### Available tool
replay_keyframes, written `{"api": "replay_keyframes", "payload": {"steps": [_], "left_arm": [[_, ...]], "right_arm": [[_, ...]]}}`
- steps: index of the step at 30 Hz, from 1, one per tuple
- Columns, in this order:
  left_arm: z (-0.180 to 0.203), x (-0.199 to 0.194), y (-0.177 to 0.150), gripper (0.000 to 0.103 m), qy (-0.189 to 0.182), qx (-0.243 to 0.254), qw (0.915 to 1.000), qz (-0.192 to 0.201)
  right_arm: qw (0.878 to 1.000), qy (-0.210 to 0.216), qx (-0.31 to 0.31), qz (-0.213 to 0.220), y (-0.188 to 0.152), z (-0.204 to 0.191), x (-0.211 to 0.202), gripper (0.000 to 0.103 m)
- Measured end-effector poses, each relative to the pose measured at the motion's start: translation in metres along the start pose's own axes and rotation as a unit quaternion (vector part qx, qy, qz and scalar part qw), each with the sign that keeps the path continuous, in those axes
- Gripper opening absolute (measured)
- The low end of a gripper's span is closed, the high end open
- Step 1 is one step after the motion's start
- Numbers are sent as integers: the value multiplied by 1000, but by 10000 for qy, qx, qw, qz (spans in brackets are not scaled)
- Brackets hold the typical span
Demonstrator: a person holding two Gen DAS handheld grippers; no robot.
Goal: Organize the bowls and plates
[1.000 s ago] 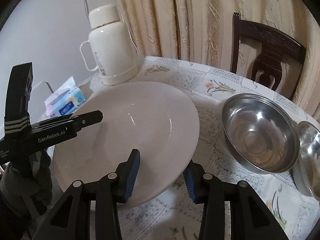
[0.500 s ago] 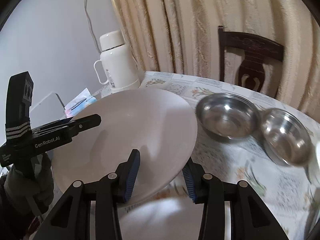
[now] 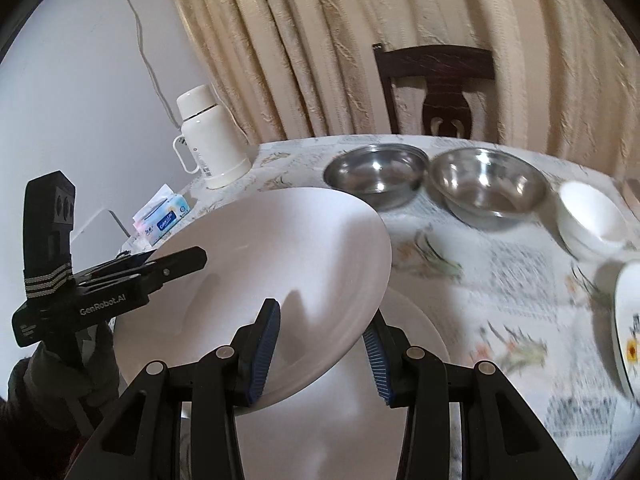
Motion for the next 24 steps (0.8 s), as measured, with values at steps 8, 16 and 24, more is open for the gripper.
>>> {"api": "replay_keyframes", "payload": {"steps": [8,16,24], "left_arm": [[29,8,-18,49,-46,156,9995,-256],[39,17,-30,49,21,215,9989,-425],[39,26,-37,49,64,188,9979,-620]], "right_arm": [[9996,-35,289,-68,-24,22,-8,45],[9993,-65,356,-130,-36,31,-8,45],[9987,-52,453,-239,-43,40,-5,45]]}}
Point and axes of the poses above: each gripper's, at about its wrist camera, not at the fingertips, and x roughly the way its jaws point, z to its right, y to its top, the point moved 1 cm from there along x, roughly the way its jaws point, and after that the axes turned 6 degrees about x, right-handed, at the moved point
